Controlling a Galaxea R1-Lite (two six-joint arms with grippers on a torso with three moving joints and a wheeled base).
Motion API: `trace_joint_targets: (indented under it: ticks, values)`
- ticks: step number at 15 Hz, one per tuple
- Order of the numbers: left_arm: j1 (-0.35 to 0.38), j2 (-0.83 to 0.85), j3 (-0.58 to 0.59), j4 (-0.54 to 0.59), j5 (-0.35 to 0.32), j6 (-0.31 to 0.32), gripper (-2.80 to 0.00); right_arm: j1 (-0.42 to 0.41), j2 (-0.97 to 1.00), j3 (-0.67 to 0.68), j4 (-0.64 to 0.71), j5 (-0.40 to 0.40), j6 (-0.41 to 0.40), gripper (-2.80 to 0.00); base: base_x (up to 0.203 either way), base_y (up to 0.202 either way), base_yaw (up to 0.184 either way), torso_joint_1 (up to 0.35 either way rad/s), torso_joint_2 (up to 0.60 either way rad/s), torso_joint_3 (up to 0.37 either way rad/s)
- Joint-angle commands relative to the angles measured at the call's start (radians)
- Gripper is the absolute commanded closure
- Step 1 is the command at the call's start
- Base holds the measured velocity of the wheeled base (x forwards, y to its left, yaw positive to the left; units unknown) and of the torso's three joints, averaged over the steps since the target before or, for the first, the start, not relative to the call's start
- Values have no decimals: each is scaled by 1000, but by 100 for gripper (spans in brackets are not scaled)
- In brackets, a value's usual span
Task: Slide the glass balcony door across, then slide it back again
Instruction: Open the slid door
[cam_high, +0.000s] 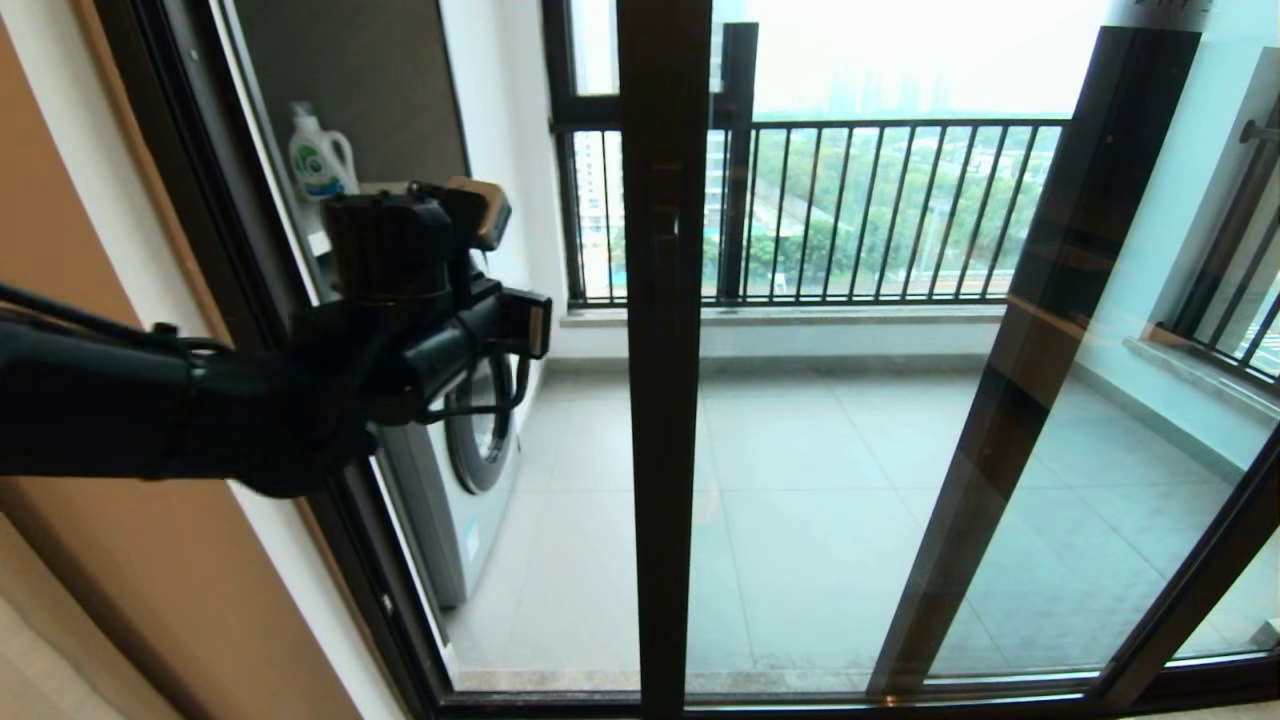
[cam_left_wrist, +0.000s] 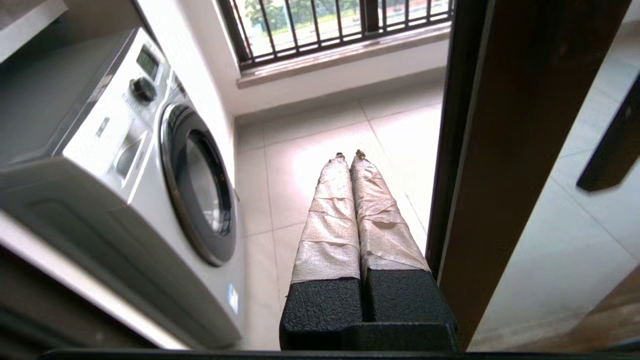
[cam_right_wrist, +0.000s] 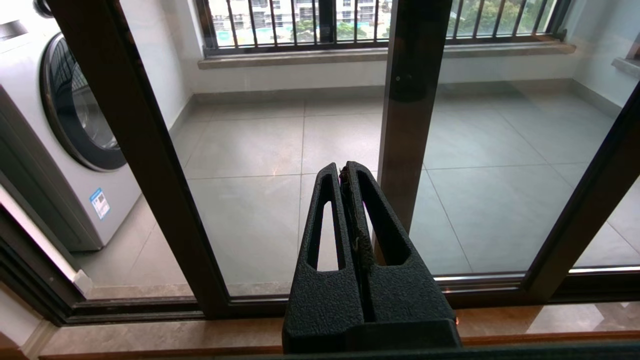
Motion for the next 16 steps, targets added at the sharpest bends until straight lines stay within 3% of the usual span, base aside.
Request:
trace_joint_targets:
  ticks: [1,6,13,16]
  values:
    - [48,-264,208,-5,-10,-3,0,0,-2,9,-1,0,-1,0,0,0,0,0,0,0]
    - [161,-766,509,57,-6,-1,0,0,-2,9,-1,0,0,0,0,0,0,0,0,0]
    - [415,-1440,618,523,-11,46,0,0,-2,9,-1,0,0,0,0,0,0,0,0,0]
    - [470,-1635,737,595,-74,84,0,0,-2,9,-1,0,-1,0,0,0,0,0,0,0]
